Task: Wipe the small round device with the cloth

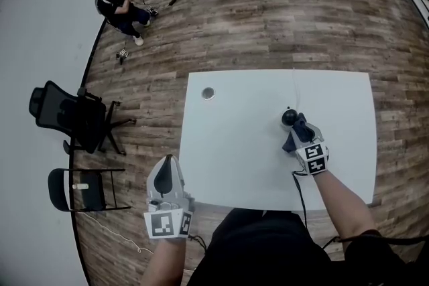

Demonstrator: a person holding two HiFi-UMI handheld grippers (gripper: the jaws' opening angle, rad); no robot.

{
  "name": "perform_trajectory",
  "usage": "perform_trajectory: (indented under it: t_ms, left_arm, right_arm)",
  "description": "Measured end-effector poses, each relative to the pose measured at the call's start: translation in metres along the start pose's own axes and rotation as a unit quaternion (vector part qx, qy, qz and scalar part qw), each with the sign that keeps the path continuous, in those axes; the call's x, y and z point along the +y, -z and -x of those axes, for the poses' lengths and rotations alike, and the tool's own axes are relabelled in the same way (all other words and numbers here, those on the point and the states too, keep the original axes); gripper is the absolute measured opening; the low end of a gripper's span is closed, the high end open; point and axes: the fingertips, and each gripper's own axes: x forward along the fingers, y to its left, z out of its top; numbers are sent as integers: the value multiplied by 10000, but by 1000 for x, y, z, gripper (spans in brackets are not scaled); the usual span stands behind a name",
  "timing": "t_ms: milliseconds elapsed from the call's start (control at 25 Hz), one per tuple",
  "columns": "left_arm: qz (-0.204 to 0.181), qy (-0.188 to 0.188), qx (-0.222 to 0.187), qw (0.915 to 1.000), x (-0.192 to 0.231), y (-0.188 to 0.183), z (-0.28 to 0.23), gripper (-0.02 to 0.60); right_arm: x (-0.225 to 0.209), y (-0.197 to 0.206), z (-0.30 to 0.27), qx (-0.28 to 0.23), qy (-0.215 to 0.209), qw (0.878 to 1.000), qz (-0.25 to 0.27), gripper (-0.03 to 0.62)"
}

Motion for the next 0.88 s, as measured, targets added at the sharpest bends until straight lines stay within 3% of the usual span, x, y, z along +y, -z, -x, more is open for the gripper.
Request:
perform_trajectory:
  t_ms: [80,120,240,320,400,640,880]
  left_arm:
    - [-5,30,-16,10000,-2,0,-3,6]
    - [1,38,-36,10000,-3,-1,-4,6]
    - [6,51,-133,9999,-3,-6,-6,6]
    - [21,33,-185,9998,-1,-8,-5,6]
    - [57,-3,-198,9998,2,-7,-4,6]
    - [12,-110,-92,9999,7,-3,12,6]
    - [90,-273,35,9996,19,6,21,6]
  right_arm:
    - [-2,19,-3,331,-83,9992,-220,120]
    - [-5,19,1,267,-54,9991,-327,120]
    - [-13,-26,21,-588,97,9978,-281,120]
    - [-10,-70,29,-1145,65,9934,60,120]
    - [-2,-101,27,-1377,-6,9895,439,120]
    - [3,-89,-8,-917,69,9934,680,120]
    - [17,-87,-13,-847,-72,9907,1058,120]
